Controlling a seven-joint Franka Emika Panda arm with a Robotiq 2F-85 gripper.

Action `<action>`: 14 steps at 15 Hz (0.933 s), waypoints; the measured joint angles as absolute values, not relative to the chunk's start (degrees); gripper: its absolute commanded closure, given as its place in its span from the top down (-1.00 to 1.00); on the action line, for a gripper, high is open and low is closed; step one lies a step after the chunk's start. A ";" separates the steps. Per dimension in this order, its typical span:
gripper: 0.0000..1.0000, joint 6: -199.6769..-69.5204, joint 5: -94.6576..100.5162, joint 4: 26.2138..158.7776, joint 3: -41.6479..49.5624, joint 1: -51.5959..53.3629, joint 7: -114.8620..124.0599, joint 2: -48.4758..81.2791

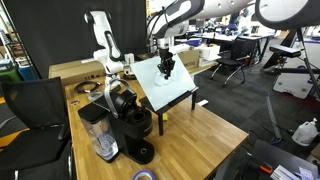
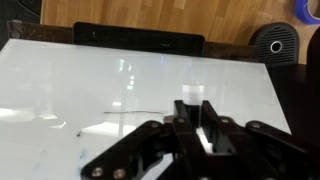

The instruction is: Pick up the pen from the table, write on the whiteboard and put the pen back on the table.

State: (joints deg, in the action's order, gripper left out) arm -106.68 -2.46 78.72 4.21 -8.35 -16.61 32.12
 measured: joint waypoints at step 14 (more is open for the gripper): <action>-0.90 -104.50 -2.14 76.83 4.48 -11.09 -16.61 33.88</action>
